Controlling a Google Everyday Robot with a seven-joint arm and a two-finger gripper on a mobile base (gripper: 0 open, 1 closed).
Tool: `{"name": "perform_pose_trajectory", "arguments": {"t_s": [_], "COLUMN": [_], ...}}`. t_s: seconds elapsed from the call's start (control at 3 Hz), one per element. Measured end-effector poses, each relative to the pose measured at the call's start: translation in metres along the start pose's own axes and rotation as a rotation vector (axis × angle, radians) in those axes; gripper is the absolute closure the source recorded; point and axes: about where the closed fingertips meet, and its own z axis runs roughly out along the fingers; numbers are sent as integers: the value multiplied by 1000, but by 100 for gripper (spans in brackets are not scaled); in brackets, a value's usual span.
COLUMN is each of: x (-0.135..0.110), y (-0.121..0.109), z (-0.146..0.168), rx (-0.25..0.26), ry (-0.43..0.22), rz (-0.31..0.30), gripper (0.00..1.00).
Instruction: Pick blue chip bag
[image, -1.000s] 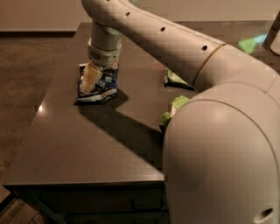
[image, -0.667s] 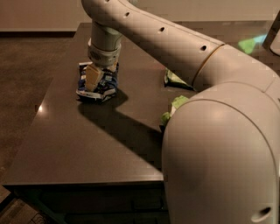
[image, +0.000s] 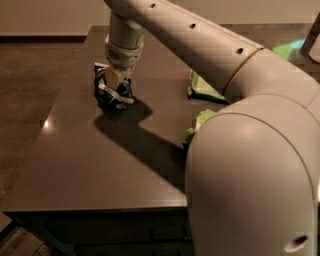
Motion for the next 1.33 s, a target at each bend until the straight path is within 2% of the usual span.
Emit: {"name": "perform_pose_trajectory", "arguments": {"t_s": [0.33, 1.0, 1.33], "x": [9, 39, 49], "y": [-7, -2, 3], "z": [-32, -117, -141], "rx": [-28, -122, -149], "ry": [-34, -132, -172], "rz": [-23, -103, -133], "gripper": [100, 100, 100]}}
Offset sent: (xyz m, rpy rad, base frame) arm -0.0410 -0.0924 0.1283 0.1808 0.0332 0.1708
